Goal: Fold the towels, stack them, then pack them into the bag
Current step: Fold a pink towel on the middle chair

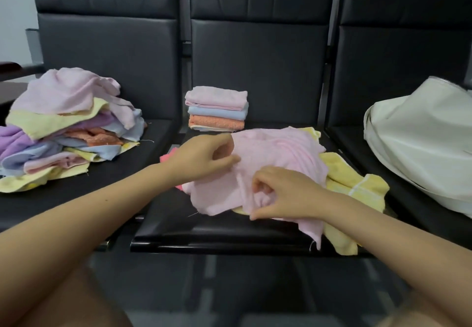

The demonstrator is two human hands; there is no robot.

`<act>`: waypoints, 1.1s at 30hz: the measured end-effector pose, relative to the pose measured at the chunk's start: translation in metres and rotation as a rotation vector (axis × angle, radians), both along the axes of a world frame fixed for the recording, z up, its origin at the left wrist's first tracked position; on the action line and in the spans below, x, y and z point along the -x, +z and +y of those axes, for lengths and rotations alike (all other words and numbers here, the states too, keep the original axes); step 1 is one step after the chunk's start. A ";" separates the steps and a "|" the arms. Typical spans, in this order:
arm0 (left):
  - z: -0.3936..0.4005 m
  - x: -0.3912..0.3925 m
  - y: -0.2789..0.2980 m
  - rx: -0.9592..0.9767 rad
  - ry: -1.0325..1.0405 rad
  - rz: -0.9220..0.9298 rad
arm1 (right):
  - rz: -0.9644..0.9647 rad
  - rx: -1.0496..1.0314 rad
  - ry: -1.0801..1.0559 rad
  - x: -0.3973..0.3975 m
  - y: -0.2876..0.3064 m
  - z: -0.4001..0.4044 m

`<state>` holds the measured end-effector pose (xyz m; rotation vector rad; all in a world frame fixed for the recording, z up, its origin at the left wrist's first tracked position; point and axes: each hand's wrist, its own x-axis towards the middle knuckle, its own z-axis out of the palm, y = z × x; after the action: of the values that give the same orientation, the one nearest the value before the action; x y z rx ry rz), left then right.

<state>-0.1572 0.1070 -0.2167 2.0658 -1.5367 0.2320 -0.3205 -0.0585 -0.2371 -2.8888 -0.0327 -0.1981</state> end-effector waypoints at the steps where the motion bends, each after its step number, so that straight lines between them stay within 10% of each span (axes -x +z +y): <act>1: 0.005 0.005 -0.002 -0.033 -0.020 -0.020 | -0.033 0.025 0.023 0.001 -0.006 -0.001; 7: 0.022 0.019 -0.030 -0.344 -0.070 -0.087 | -0.122 -0.035 0.065 0.002 -0.013 -0.002; 14: 0.023 0.024 -0.061 -0.065 -0.066 -0.282 | -0.149 -0.555 -0.251 0.003 0.004 0.001; 22: 0.021 0.019 -0.032 -0.032 -0.120 0.402 | -0.180 -0.664 -0.325 0.000 0.029 -0.001; 29: 0.006 0.000 0.000 0.251 0.089 0.905 | -0.183 0.025 -0.245 0.001 0.047 -0.020; 33: -0.019 -0.003 0.005 0.197 0.293 0.709 | -0.130 -0.028 -0.236 -0.014 0.039 -0.044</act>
<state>-0.1539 0.0882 -0.2118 1.9099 -0.7571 -0.2208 -0.3067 -0.1026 -0.1984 -2.8418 0.2869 -0.4255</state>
